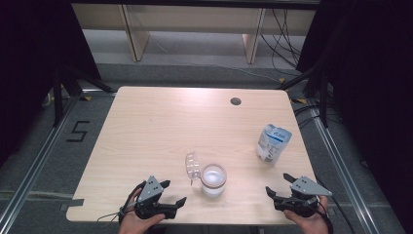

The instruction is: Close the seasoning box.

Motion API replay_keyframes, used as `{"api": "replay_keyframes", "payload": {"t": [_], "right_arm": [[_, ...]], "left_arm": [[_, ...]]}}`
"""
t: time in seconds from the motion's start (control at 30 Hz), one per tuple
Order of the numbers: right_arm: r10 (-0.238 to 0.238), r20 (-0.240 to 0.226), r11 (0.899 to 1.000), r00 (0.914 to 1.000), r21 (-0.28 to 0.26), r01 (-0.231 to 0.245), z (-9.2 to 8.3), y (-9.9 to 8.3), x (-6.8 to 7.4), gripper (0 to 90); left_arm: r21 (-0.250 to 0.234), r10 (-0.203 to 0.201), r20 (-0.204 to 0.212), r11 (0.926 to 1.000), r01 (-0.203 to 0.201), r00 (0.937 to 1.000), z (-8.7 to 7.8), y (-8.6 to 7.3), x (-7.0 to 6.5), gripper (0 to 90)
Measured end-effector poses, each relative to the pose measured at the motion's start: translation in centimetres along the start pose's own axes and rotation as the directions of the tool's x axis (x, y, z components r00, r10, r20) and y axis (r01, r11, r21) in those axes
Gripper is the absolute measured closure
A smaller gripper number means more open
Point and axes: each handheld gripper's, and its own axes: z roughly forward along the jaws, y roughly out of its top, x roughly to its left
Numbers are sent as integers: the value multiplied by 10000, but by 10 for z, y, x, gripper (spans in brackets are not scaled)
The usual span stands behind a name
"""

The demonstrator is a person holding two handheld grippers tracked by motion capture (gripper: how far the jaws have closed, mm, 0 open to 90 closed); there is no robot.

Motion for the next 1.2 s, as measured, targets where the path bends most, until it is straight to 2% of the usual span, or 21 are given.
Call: {"api": "replay_keyframes", "payload": {"t": [0.07, 0.1, 0.2, 0.23, 0.27, 0.3, 0.33, 0.4, 0.43, 0.5, 0.57, 0.6, 0.67, 0.73, 0.77, 0.83, 0.9, 0.93, 1.07, 1.17, 1.2], "right_arm": [[-327, 142, 9994, 9994, -137, 329, 0, -1, -1, 204], [60, -26, 9999, 10000, 106, -60, -1, -2, 2, 203], [-44, 69, 9998, 10000, 178, 42, -2, -3, 3, 201], [108, 116, 9997, 9999, 227, -110, -3, -3, 5, 200], [-317, 160, 9995, 9994, 29, 317, -2, -3, 2, 199], [-294, 88, 9996, 9995, 34, 293, -2, -4, 3, 199], [2, -96, 9998, 10000, 188, 0, -2, -4, 4, 199], [28, -99, 9998, 9999, 207, -25, -3, -4, 5, 199], [19, -185, 9996, 9998, 266, -14, -3, -4, 5, 199], [-202, -22, 9997, 9998, 129, 203, -3, -4, 5, 200], [-96, -68, 9995, 9999, 290, 98, -2, -4, 8, 203], [-80, -265, 9995, 9996, 296, 88, -2, -4, 9, 203], [-286, -106, 9992, 9995, 293, 289, -2, -4, 9, 207], [-133, -106, 9994, 9999, 307, 136, -2, -4, 9, 208], [-216, -127, 9994, 9997, 278, 219, -2, -4, 8, 212], [-260, -209, 9992, 9994, 307, 267, -2, -4, 8, 213], [-270, -126, 9994, 9996, 234, 273, -2, -4, 8, 216], [-476, -16, 9988, 9989, 139, 476, -1, -4, 7, 217], [-518, -32, 9985, 9987, 160, 518, 0, -3, 10, 222], [-544, -27, 9984, 9985, 154, 544, 0, -3, 10, 223], [-95, -104, 9993, 9999, 363, 99, -1, -3, 13, 223]], "left_arm": [[-30, -158, -6, 9999, 158, 9999, 0, 0, -1, 185], [-35, -162, -32, 9999, 162, 9999, 0, 0, 0, 185], [-44, -65, -68, 10000, 64, 10000, 0, 0, 2, 186], [-91, -255, -75, 9996, 255, 9996, 0, -1, 1, 186], [-77, -250, -73, 9997, 250, 9997, 0, 0, 1, 186], [-85, -275, -99, 9996, 274, 9996, 0, 0, 2, 187], [-85, -310, -123, 9995, 309, 9994, 0, 0, 2, 188], [-104, -351, -103, 9993, 350, 9993, 0, 1, 3, 190], [-151, -478, -160, 9988, 475, 9987, -1, 2, 3, 191], [-308, -665, 63, 9973, 666, 9978, -5, 6, 8, 194], [-579, -1271, 136, 9901, 1277, 9918, -5, 9, 11, 200], [-543, -1314, 68, 9898, 1316, 9913, -6, 10, 13, 200], [-554, -1327, 12, 9896, 1326, 9912, -5, 11, 16, 203], [-453, -1595, -87, 9863, 1589, 9872, -5, 12, 16, 216], [-475, -1532, -103, 9872, 1525, 9881, -5, 13, 16, 231], [-363, -1151, -221, 9928, 1143, 9931, -6, 17, 16, 317], [-446, -1113, -147, 9929, 1105, 9937, -7, 20, 16, 404], [-528, -1182, 49, 9916, 1183, 9930, -7, 23, 15, 468], [-713, -592, 74, 9957, 596, 9982, -7, 31, 14, 681], [-931, -637, 69, 9936, 641, 9979, -4, 35, 11, 805], [-856, -455, -3, 9953, 453, 9990, -5, 37, 11, 837]]}}
